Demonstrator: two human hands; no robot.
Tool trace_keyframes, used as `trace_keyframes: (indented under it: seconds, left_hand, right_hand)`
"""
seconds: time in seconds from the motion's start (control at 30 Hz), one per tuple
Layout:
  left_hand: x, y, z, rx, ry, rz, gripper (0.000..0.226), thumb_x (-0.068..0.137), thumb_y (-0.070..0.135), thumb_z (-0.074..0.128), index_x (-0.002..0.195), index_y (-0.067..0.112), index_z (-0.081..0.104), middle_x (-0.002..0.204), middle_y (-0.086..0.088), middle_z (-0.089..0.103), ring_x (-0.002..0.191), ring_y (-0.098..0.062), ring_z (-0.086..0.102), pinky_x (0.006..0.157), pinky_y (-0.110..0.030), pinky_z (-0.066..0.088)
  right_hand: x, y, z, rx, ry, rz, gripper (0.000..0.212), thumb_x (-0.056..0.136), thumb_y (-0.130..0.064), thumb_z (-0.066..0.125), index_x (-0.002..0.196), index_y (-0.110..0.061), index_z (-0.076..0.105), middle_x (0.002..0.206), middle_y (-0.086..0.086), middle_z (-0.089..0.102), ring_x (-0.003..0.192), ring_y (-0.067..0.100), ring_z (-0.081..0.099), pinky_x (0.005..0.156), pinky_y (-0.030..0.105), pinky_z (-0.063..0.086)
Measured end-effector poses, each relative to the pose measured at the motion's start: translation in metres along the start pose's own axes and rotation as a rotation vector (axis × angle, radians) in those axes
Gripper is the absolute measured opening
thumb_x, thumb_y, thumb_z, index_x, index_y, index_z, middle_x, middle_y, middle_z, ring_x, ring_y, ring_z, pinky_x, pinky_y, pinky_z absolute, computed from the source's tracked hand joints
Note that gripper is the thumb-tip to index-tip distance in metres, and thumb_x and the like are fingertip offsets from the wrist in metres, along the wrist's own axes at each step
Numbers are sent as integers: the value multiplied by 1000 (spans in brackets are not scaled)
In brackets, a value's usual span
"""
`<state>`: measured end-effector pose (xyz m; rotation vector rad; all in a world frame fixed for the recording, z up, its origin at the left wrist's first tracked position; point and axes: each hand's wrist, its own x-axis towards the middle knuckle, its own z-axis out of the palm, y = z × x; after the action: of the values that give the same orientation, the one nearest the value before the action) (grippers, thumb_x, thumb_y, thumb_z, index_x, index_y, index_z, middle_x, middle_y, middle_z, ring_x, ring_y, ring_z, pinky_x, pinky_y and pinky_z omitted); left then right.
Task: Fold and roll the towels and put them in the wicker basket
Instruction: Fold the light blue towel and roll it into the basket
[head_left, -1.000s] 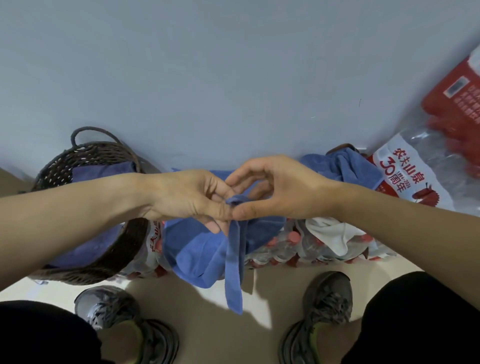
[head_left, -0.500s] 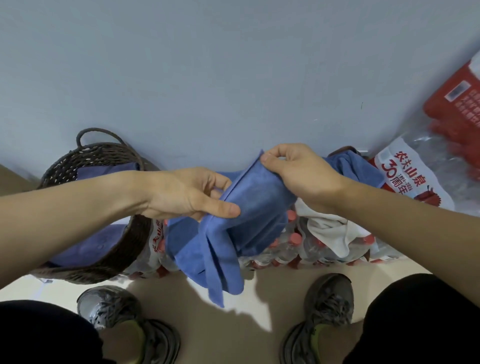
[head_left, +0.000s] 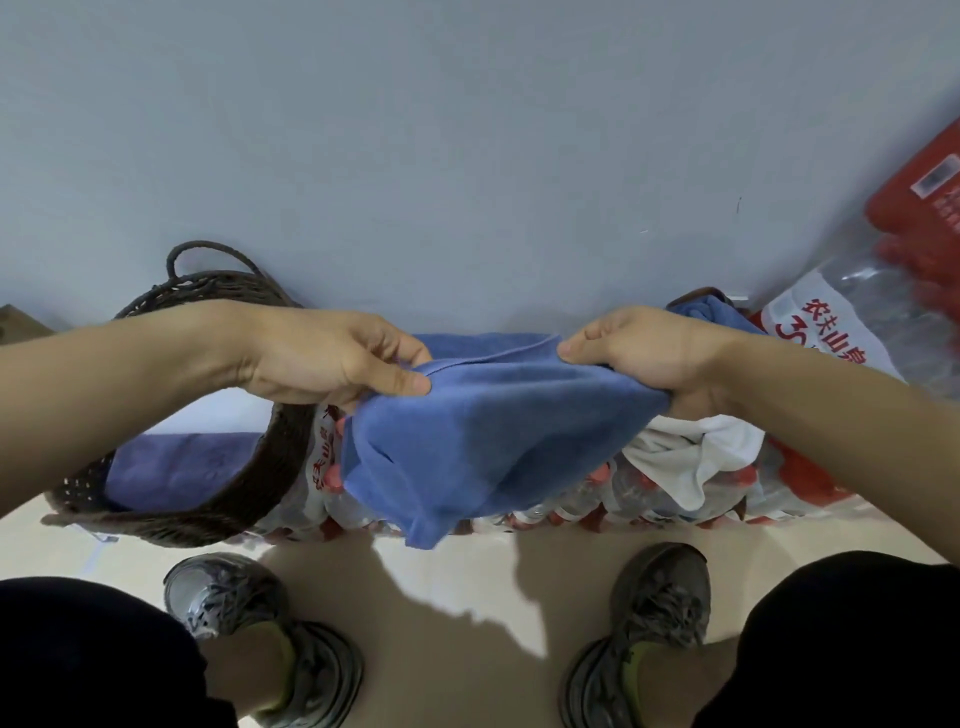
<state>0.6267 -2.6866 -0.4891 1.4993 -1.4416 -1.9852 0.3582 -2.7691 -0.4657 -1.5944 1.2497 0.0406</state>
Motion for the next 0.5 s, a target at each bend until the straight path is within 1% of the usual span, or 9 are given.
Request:
trace_keyframes:
  seconds: [0.03, 0.1, 0.17, 0.23, 0.3, 0.33, 0.37, 0.43, 0.5]
  left_hand:
    - [1, 1, 0, -2, 31, -2, 27, 88, 29, 62, 94, 3, 66, 90, -13, 67, 85, -22, 62, 77, -31, 55]
    - [0, 3, -3, 14, 55, -35, 51, 86, 47, 66, 98, -3, 69, 100, -23, 70, 89, -27, 65, 86, -40, 54]
    - [-4, 8, -6, 68, -9, -92, 69, 76, 63, 70, 97, -2, 71, 101, -27, 70, 89, -31, 67, 90, -47, 50]
    - [-9, 11, -11, 178, -144, -131, 61, 72, 63, 74, 90, 4, 74, 96, -20, 72, 88, -31, 68, 92, -48, 50]
    - [-13, 11, -18, 298, -251, -152, 47, 79, 51, 74, 92, 6, 75, 101, -22, 72, 95, -37, 68, 97, -54, 49]
    - [-14, 11, -22, 328, -271, -154, 40, 83, 45, 73, 93, 6, 75, 102, -23, 72, 98, -39, 68, 96, -52, 50]
    - [-14, 11, -25, 324, -272, -156, 35, 86, 41, 70, 93, 7, 76, 101, -22, 72, 98, -38, 68, 93, -47, 52]
    - [-15, 10, -32, 256, -214, -152, 31, 89, 38, 65, 92, 9, 76, 100, -14, 72, 94, -30, 68, 86, -34, 53]
    - [-13, 6, -41, 154, -109, -149, 30, 91, 32, 64, 98, 4, 74, 103, -15, 70, 97, -27, 64, 90, -35, 50]
  right_hand:
    - [0, 2, -2, -77, -19, -2, 27, 96, -26, 60, 89, -5, 75, 85, 9, 75, 78, 20, 66, 74, 40, 56]
    - [-5, 1, -1, -235, -95, 5, 30, 95, -29, 60, 71, -21, 75, 74, -4, 74, 73, 12, 67, 66, 29, 53]
    - [-8, 2, 1, -286, -181, 32, 30, 95, -26, 58, 69, -21, 74, 75, -1, 73, 69, 8, 65, 64, 24, 51]
    - [-9, 3, 1, -299, -203, 57, 25, 94, -26, 60, 79, -14, 74, 81, 3, 74, 69, 7, 65, 65, 24, 52]
    - [-8, 4, -3, -369, -157, 68, 24, 95, -30, 59, 82, -15, 73, 77, -3, 73, 68, 5, 64, 61, 20, 49]
    - [-7, 4, -6, -406, -122, 77, 24, 95, -31, 58, 85, -15, 74, 78, -3, 73, 71, 6, 64, 61, 20, 50]
    - [-5, 6, -9, -432, -94, 90, 22, 95, -30, 58, 88, -15, 73, 82, -1, 73, 77, 10, 66, 65, 23, 53]
    - [-1, 10, -12, -474, -67, 128, 20, 94, -27, 57, 93, -14, 73, 92, 5, 73, 90, 20, 67, 82, 35, 57]
    - [4, 13, -12, -513, -61, 154, 21, 95, -27, 56, 94, -13, 73, 95, 7, 72, 94, 25, 66, 87, 39, 55]
